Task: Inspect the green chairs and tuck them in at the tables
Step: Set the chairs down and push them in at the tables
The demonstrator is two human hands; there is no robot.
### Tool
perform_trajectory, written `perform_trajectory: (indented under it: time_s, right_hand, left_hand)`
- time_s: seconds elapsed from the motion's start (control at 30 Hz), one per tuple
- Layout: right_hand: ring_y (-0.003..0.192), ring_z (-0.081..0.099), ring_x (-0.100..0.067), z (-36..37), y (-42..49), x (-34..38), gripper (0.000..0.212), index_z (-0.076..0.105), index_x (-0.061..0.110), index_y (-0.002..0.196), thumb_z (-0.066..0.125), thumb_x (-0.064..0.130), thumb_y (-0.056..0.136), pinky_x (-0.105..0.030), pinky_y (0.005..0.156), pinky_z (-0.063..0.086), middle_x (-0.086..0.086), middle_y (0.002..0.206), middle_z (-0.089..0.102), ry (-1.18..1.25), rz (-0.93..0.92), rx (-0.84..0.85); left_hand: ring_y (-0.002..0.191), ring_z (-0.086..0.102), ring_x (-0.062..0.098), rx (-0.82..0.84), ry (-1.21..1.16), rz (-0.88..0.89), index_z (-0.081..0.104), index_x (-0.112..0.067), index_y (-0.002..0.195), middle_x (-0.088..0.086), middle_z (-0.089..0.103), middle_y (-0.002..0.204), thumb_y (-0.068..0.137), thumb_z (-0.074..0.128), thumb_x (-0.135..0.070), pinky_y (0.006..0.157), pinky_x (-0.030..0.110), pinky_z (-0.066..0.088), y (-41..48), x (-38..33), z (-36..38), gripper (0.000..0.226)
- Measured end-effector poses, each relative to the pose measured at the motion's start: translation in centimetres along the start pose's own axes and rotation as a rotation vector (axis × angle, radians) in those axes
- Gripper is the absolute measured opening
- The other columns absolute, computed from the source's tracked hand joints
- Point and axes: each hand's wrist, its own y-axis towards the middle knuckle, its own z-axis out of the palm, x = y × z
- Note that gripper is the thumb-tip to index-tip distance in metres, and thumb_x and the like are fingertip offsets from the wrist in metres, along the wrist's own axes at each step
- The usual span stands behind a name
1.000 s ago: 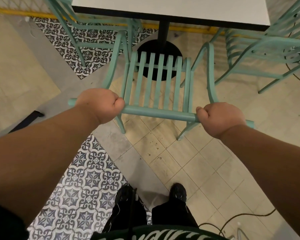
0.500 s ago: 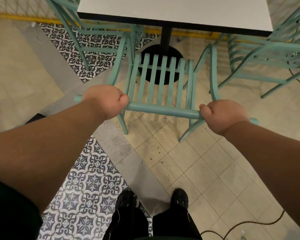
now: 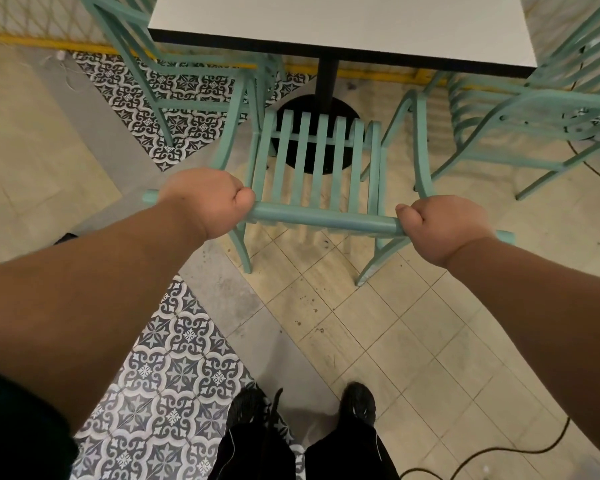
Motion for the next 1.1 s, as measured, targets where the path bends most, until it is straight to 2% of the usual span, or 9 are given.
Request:
perform_trajectory:
  time_s: [0.13,0.2,0.3,0.37,0.43,0.53,0.7,0.87,1.1]
  right_hand:
    - [0.072,0.060,-0.023,-0.9,-0.2,0.3,0.079,0.064,0.019,0.083,0.007,0.071,0.098,-0.038,0.065,0.049,-0.006,0.076,0.064,0.034,-0.028,0.133]
    - [0.075,0.061,-0.022,-1.4,-0.1,0.4,0.092,0.065,0.019,0.082,-0.003,0.081,0.087,-0.039,0.069,0.050,-0.006,0.077,0.066,0.020,-0.044,0.181]
    - [0.071,0.061,-0.022,-2.0,0.1,0.7,0.101,0.066,0.019,0.077,-0.010,0.086,0.075,-0.036,0.065,0.046,-0.005,0.073,0.066,-0.021,-0.073,0.153]
    - [0.069,0.061,-0.022,-1.7,0.5,1.0,0.101,0.066,0.017,0.075,-0.008,0.086,0.076,-0.035,0.063,0.047,-0.005,0.072,0.065,-0.027,-0.086,0.163]
    - [0.068,0.062,-0.023,-1.4,1.1,1.2,0.097,0.068,0.013,0.074,0.003,0.085,0.086,-0.035,0.060,0.047,-0.007,0.070,0.065,0.009,-0.058,0.185]
    - [0.065,0.063,-0.025,-1.3,2.1,0.6,0.090,0.068,0.010,0.071,0.014,0.078,0.093,-0.035,0.058,0.050,-0.007,0.066,0.064,0.015,-0.032,0.148]
    - [0.066,0.061,-0.025,-2.2,3.8,0.7,0.080,0.068,0.012,0.072,0.021,0.072,0.098,-0.037,0.062,0.053,-0.009,0.071,0.065,0.034,0.004,0.135]
    - [0.068,0.061,-0.024,-2.7,5.6,0.0,0.080,0.069,0.013,0.074,0.021,0.072,0.098,-0.039,0.065,0.055,-0.009,0.072,0.065,0.020,-0.007,0.158]
    - [0.067,0.063,-0.023,-2.8,6.6,-0.4,0.083,0.070,0.016,0.073,0.018,0.076,0.093,-0.039,0.064,0.057,-0.006,0.069,0.066,0.028,0.004,0.148]
  left_hand:
    - [0.072,0.059,0.024,0.084,-0.029,0.029,0.063,-0.019,0.081,0.008,0.063,0.078,0.101,0.023,-0.046,0.068,0.040,0.051,0.1,0.0,-0.6,0.052]
    - [0.076,0.059,0.023,0.114,-0.047,0.034,0.065,-0.022,0.086,0.006,0.065,0.082,0.103,0.023,-0.052,0.071,0.039,0.046,0.1,-0.1,-0.9,0.054]
    - [0.074,0.056,0.017,0.066,-0.011,0.023,0.064,-0.027,0.081,-0.001,0.064,0.077,0.100,0.025,-0.064,0.075,0.039,0.035,0.0,0.2,-1.0,0.058]
    - [0.073,0.057,0.018,0.075,0.056,0.025,0.064,-0.024,0.076,0.000,0.064,0.074,0.097,0.019,-0.068,0.076,0.040,0.034,0.1,0.2,-0.6,0.067]
    - [0.071,0.058,0.021,0.094,0.048,0.008,0.065,-0.021,0.072,0.004,0.063,0.072,0.097,0.017,-0.068,0.070,0.038,0.039,0.5,0.2,-0.2,0.071]
    - [0.067,0.060,0.023,0.064,0.020,0.006,0.065,-0.020,0.069,0.005,0.062,0.069,0.097,0.021,-0.064,0.060,0.035,0.047,1.3,0.2,-0.2,0.069]
    - [0.065,0.060,0.023,0.074,0.004,0.013,0.065,-0.019,0.069,0.005,0.062,0.068,0.099,0.024,-0.059,0.059,0.036,0.049,3.8,0.7,-1.2,0.065]
    - [0.064,0.059,0.024,0.043,0.038,0.037,0.064,-0.019,0.069,0.005,0.060,0.066,0.100,0.025,-0.056,0.052,0.031,0.040,5.9,0.7,-1.4,0.062]
    - [0.062,0.060,0.023,0.051,0.033,0.072,0.064,-0.021,0.067,0.003,0.060,0.064,0.099,0.024,-0.058,0.054,0.033,0.047,6.5,1.0,-1.8,0.063]
